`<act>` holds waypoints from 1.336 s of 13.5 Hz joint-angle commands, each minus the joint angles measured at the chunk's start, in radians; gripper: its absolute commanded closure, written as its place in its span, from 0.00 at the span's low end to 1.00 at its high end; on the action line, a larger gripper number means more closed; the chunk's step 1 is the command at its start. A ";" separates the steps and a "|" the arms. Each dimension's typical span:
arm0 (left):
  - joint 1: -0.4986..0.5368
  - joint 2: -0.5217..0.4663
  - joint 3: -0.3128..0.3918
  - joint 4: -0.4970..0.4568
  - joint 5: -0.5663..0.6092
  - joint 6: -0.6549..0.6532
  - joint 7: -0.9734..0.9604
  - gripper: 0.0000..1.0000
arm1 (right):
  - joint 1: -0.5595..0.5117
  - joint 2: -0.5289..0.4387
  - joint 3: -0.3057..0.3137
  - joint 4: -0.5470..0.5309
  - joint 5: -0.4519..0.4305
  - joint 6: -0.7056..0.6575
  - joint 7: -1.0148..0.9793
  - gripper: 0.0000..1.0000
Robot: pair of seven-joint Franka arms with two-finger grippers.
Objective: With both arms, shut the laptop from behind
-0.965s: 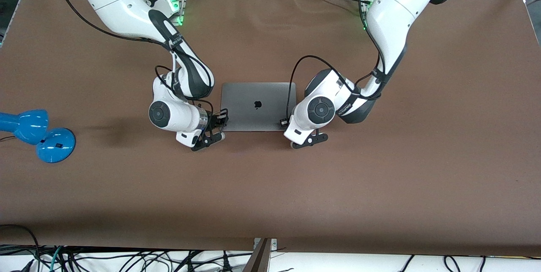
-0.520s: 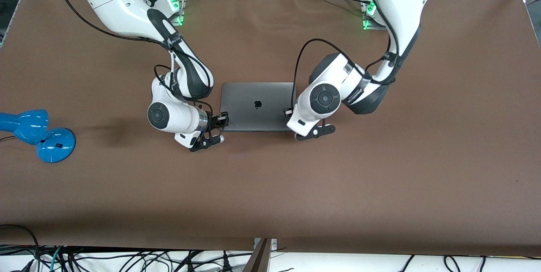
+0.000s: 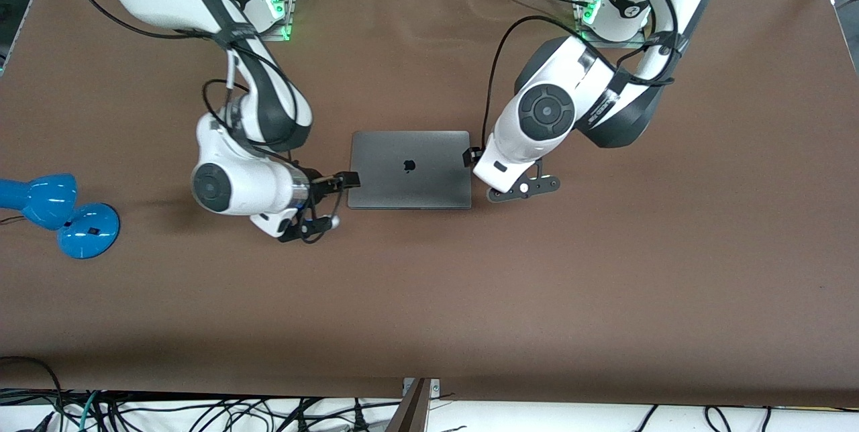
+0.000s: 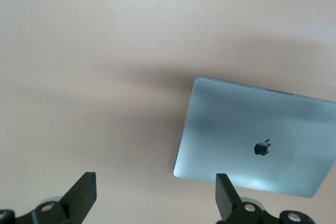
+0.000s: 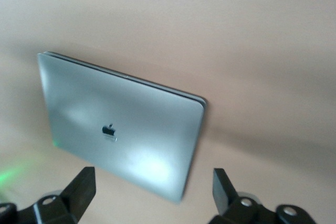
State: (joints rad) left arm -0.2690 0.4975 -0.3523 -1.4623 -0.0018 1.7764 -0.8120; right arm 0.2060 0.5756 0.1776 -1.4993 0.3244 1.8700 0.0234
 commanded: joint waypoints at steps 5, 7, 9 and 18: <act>0.129 -0.318 -0.002 -0.268 0.020 0.012 0.190 0.00 | -0.111 -0.146 -0.001 0.131 -0.175 -0.322 0.104 0.00; 0.180 -0.397 -0.002 -0.334 0.011 0.015 0.269 0.00 | -0.140 -0.178 -0.006 0.146 -0.229 -0.365 0.104 0.00; 0.232 -0.451 -0.002 -0.381 0.011 0.017 0.324 0.00 | -0.143 -0.210 -0.052 0.165 -0.286 -0.406 0.093 0.00; 0.499 -0.614 0.003 -0.438 -0.053 -0.072 0.687 0.00 | -0.145 -0.279 -0.227 0.189 -0.294 -0.430 0.058 0.00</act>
State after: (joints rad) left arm 0.1842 -0.0433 -0.3427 -1.8801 -0.0312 1.7444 -0.1983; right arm 0.0602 0.3160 -0.0386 -1.3152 0.0509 1.4619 0.0923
